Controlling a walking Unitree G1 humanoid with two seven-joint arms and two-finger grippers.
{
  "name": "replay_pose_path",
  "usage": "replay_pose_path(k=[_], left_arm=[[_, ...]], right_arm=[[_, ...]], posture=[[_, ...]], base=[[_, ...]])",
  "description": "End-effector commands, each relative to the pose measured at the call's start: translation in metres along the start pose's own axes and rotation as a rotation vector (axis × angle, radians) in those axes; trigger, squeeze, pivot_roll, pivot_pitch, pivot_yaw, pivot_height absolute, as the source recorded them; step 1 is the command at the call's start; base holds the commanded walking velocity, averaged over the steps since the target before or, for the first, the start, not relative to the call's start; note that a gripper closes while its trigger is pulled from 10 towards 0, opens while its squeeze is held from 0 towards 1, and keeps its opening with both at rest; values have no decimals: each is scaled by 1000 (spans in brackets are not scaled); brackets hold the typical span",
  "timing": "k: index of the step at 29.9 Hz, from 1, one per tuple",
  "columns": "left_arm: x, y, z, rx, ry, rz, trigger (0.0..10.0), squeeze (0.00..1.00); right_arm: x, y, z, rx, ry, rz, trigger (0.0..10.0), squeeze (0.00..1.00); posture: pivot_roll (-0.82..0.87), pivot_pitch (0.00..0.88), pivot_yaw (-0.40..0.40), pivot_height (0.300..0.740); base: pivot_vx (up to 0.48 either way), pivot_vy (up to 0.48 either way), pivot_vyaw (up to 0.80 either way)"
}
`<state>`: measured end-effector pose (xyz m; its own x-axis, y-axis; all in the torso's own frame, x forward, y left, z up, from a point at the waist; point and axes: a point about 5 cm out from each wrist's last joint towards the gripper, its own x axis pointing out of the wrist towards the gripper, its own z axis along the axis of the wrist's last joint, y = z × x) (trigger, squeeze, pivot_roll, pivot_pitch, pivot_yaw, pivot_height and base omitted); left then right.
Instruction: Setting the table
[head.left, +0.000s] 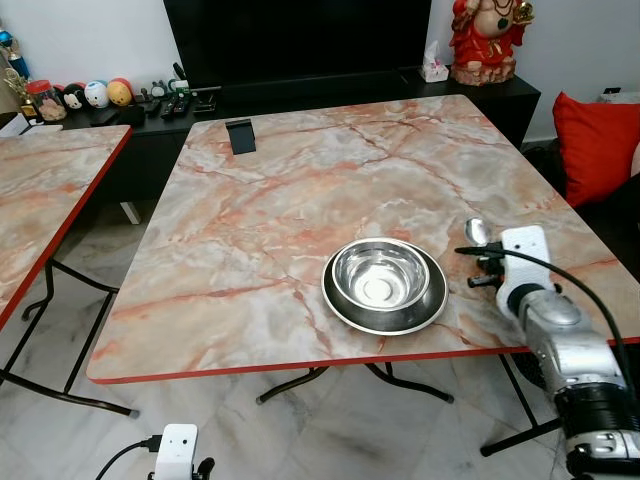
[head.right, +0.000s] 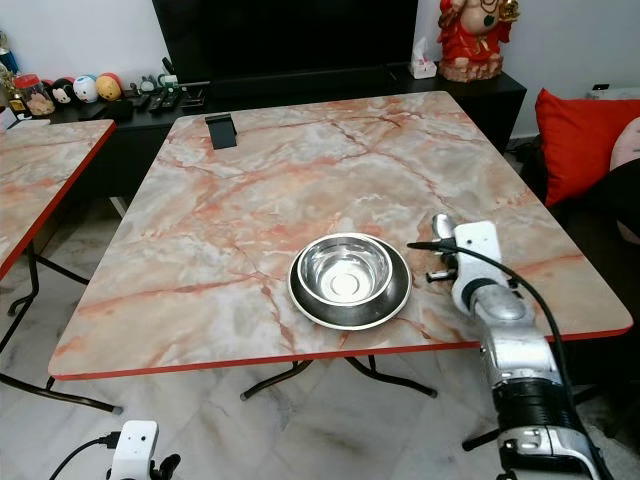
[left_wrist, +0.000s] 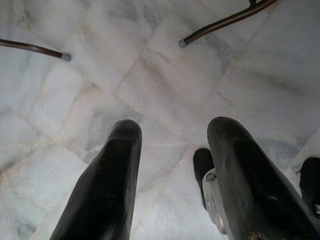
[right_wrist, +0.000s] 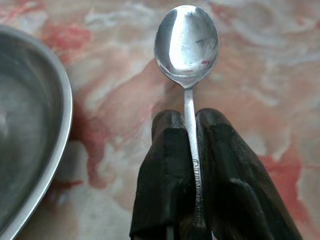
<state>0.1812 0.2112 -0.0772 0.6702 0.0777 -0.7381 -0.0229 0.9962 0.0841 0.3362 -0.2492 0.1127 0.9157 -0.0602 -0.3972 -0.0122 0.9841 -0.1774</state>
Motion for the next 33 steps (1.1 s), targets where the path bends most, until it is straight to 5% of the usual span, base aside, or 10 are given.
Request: replay_pose_path(k=[1, 33], left_arm=[[-1, 5, -2, -6, 13, 11, 10000, 0], [0, 8, 3, 10, -1, 15, 10000, 0]], right_arm=[[2, 2, 0, 35, -12, 18, 10000, 0], [20, 20, -3, 63, -71, -3, 10000, 0]], posture=[[-125, 0, 100, 714], [-113, 0, 111, 714]], base=[[0, 0, 0], [0, 0, 0]])
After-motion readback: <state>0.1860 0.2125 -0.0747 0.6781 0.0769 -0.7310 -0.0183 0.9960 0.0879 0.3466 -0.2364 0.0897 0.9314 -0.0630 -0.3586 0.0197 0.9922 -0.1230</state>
